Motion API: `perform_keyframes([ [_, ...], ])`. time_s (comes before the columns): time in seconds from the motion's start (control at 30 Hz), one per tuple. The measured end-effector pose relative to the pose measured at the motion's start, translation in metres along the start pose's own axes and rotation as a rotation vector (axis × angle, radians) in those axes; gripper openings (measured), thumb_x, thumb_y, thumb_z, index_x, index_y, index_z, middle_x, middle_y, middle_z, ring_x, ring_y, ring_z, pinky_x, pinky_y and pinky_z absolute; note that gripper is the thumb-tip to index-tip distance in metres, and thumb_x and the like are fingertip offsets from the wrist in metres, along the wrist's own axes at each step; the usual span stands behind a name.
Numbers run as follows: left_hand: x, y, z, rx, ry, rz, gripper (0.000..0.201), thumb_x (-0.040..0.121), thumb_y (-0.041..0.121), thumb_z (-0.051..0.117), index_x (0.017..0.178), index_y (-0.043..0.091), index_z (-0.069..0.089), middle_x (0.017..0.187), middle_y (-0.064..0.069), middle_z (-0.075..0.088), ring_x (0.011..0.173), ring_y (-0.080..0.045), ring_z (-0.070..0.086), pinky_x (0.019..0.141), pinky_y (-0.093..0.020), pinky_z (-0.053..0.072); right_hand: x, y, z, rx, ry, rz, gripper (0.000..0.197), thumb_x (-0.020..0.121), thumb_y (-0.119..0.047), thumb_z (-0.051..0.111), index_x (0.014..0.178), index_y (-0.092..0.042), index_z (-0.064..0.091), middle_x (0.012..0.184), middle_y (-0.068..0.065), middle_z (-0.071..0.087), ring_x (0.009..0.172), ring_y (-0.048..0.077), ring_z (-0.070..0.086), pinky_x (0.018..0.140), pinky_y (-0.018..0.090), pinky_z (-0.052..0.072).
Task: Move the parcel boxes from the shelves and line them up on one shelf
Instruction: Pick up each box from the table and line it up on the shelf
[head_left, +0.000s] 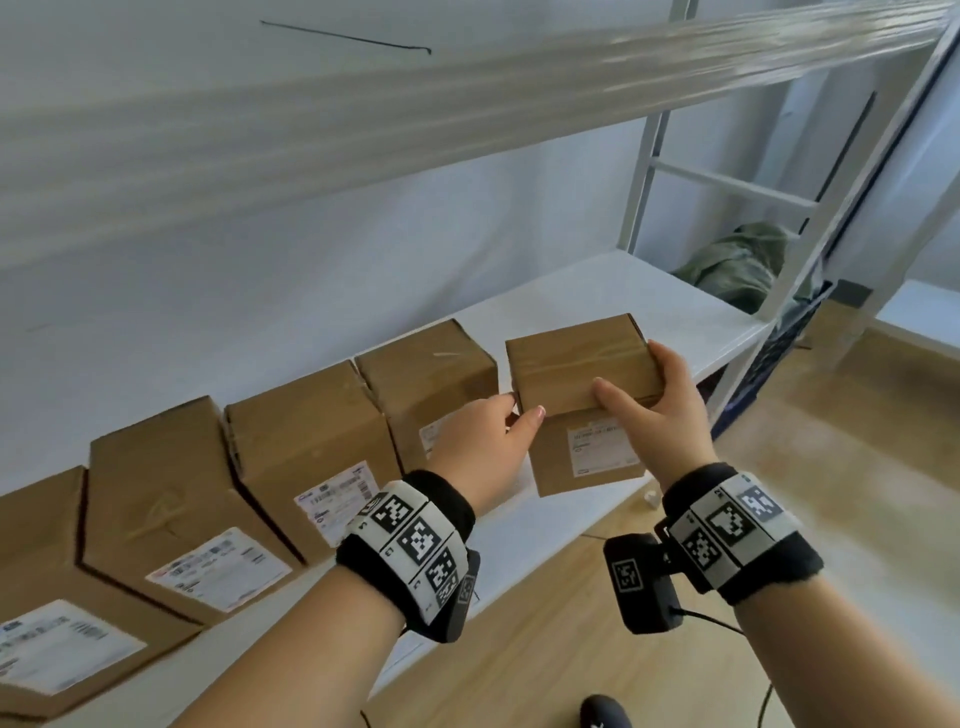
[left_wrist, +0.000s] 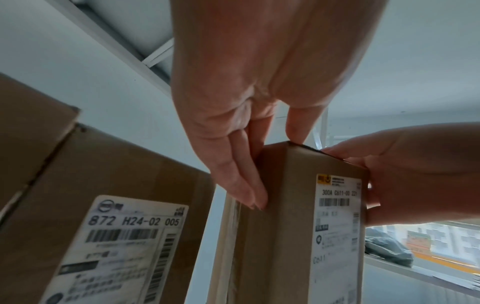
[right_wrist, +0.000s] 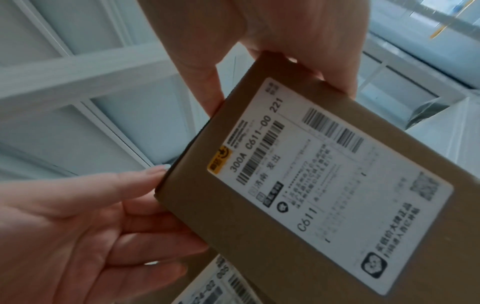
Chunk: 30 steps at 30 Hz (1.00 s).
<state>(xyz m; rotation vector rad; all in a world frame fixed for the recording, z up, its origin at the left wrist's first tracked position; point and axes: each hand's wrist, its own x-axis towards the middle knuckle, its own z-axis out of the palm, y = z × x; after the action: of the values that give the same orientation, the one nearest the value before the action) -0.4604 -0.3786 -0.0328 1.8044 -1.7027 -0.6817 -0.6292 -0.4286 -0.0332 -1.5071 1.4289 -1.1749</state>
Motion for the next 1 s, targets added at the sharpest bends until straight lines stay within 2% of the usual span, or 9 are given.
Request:
perform_keyframes([
  [0.13, 0.037, 0.008, 0.019, -0.026, 0.071, -0.096, 0.032, 0.098, 0.037, 0.039, 0.104, 0.014, 0.061, 0.093, -0.001, 0.065, 0.087, -0.017, 0.06, 0.083, -0.042, 0.051, 0.06, 0.023, 0.001, -0.036, -0.131, -0.007, 0.075, 0.079, -0.035, 0.07, 0.141, -0.019, 0.031, 0.13, 0.002, 0.045, 0.116, 0.017, 0.047, 0.101, 0.04, 0.043],
  [0.37, 0.074, 0.026, 0.038, -0.041, 0.178, -0.257, 0.031, 0.099, 0.029, 0.04, 0.124, 0.017, 0.054, 0.116, 0.0, 0.062, 0.105, -0.017, 0.057, 0.094, -0.038, 0.047, 0.128, 0.051, 0.014, 0.012, -0.349, -0.016, 0.083, 0.076, -0.034, 0.074, 0.142, -0.015, 0.027, 0.133, 0.004, 0.046, 0.12, 0.018, 0.047, 0.103, 0.041, 0.041],
  [0.43, 0.075, 0.031, 0.04, -0.052, 0.221, -0.286, 0.035, 0.099, 0.027, 0.04, 0.13, 0.015, 0.05, 0.125, -0.001, 0.059, 0.115, -0.017, 0.054, 0.1, -0.033, 0.043, 0.139, 0.057, 0.019, 0.026, -0.396, -0.028, 0.083, 0.077, -0.035, 0.072, 0.143, -0.016, 0.026, 0.135, 0.004, 0.044, 0.122, 0.018, 0.046, 0.104, 0.04, 0.04],
  [0.53, 0.073, 0.039, 0.037, 0.003, 0.371, -0.28, 0.036, 0.099, 0.022, 0.041, 0.133, 0.013, 0.05, 0.128, 0.0, 0.057, 0.119, -0.012, 0.052, 0.095, -0.021, 0.038, 0.152, 0.061, 0.027, 0.063, -0.453, -0.082, 0.076, 0.078, -0.039, 0.069, 0.142, -0.025, 0.03, 0.132, 0.004, 0.046, 0.117, 0.017, 0.049, 0.101, 0.04, 0.043],
  [0.67, 0.069, 0.03, 0.022, 0.207, 0.586, -0.298, 0.035, 0.098, 0.021, 0.041, 0.132, 0.02, 0.052, 0.13, 0.004, 0.053, 0.12, -0.009, 0.048, 0.096, -0.018, 0.034, 0.163, 0.059, 0.038, 0.037, -0.536, -0.076, 0.064, 0.082, -0.039, 0.065, 0.139, -0.029, 0.037, 0.13, 0.007, 0.042, 0.11, 0.018, 0.051, 0.1, 0.039, 0.044],
  [0.73, 0.068, 0.02, 0.014, 0.357, 0.539, -0.356, 0.04, 0.098, 0.024, 0.041, 0.138, 0.019, 0.045, 0.141, 0.002, 0.044, 0.132, -0.012, 0.037, 0.106, -0.022, 0.026, 0.164, 0.056, 0.041, 0.015, -0.542, -0.083, 0.062, 0.084, -0.037, 0.063, 0.14, -0.029, 0.036, 0.13, 0.007, 0.04, 0.109, 0.017, 0.048, 0.101, 0.034, 0.041],
  [0.8, 0.068, 0.01, 0.01, 0.516, 0.399, -0.415, 0.048, 0.098, 0.033, 0.04, 0.144, 0.02, 0.034, 0.151, 0.002, 0.032, 0.141, -0.015, 0.021, 0.116, -0.032, 0.016, 0.163, 0.053, 0.044, 0.007, -0.545, -0.099, 0.062, 0.085, -0.037, 0.062, 0.141, -0.029, 0.034, 0.131, 0.007, 0.04, 0.111, 0.016, 0.047, 0.099, 0.03, 0.04],
  [0.9, 0.068, -0.004, 0.01, 0.666, 0.254, -0.46, 0.057, 0.098, 0.046, 0.031, 0.148, 0.023, 0.021, 0.157, 0.003, 0.016, 0.145, -0.015, 0.007, 0.119, -0.04, 0.005, 0.162, 0.049, 0.049, 0.001, -0.564, -0.11, 0.063, 0.086, -0.039, 0.061, 0.142, -0.028, 0.033, 0.133, 0.006, 0.04, 0.112, 0.017, 0.047, 0.098, 0.031, 0.041],
  [1.0, 0.068, -0.01, 0.014, 0.703, 0.245, -0.456, 0.056, 0.098, 0.047, 0.026, 0.149, 0.025, 0.016, 0.158, 0.005, 0.011, 0.146, -0.013, 0.005, 0.119, -0.038, 0.002, 0.162, 0.047, 0.054, -0.003, -0.574, -0.121, 0.063, 0.086, -0.039, 0.061, 0.142, -0.028, 0.033, 0.134, 0.005, 0.04, 0.108, 0.013, 0.045, 0.097, 0.029, 0.041],
])
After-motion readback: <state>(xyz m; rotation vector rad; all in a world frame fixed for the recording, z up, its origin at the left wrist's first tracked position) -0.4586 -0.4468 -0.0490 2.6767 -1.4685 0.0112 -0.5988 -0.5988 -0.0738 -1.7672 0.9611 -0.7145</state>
